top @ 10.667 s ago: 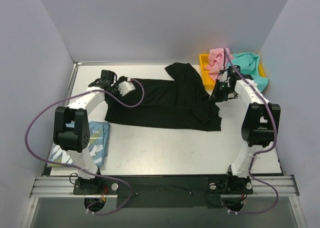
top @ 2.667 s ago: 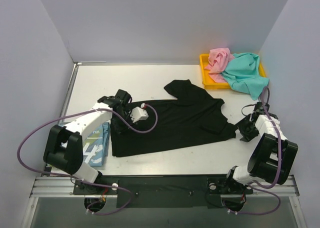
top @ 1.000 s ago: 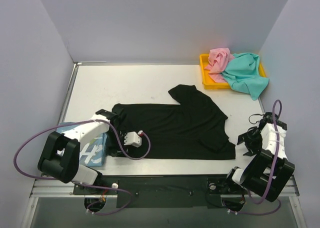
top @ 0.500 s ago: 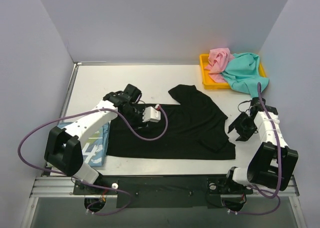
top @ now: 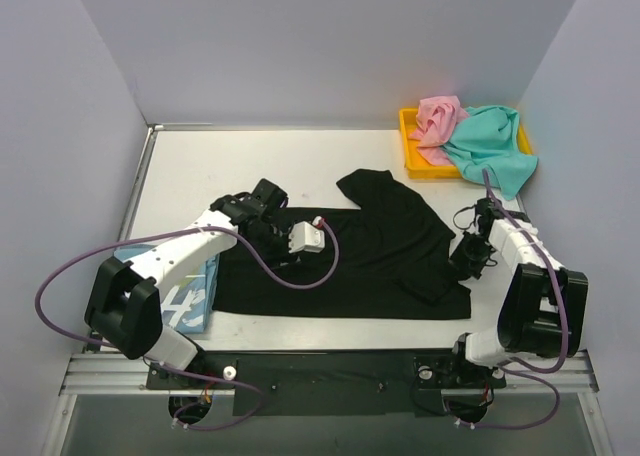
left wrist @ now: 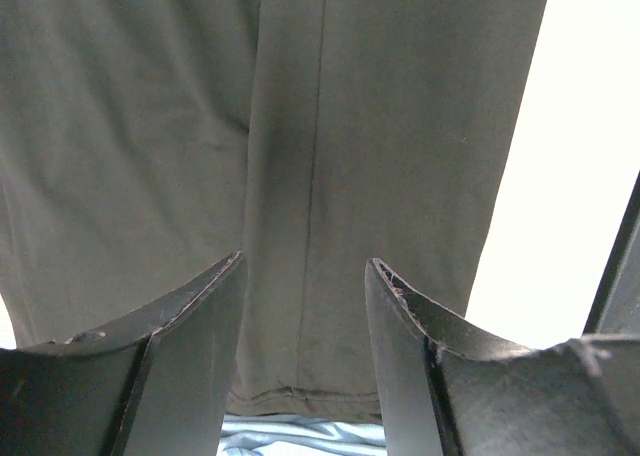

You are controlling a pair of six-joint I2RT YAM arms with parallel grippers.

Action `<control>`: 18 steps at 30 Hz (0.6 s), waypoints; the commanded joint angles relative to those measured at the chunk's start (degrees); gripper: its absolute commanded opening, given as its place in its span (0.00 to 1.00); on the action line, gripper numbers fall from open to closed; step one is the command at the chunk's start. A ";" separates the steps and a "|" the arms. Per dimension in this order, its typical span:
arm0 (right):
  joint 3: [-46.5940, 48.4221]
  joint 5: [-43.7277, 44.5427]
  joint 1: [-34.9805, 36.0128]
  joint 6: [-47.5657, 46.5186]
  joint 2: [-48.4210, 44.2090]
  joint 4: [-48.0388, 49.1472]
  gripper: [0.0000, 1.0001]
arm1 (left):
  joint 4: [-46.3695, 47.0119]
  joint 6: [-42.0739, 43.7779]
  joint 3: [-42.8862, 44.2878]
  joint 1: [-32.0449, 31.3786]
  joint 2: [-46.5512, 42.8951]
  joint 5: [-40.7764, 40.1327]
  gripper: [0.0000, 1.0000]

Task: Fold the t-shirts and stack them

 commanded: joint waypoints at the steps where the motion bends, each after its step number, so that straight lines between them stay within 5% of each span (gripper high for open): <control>1: 5.36 2.00 4.93 1.12 -0.02 -1.28 0.00 | 2.14 0.55 -1.70 -0.09 -3.70 -1.72 0.60; 18: 28.22 0.59 15.92 6.83 20.90 -1.98 0.00 | 4.43 1.70 -2.58 0.79 -3.27 -2.16 0.60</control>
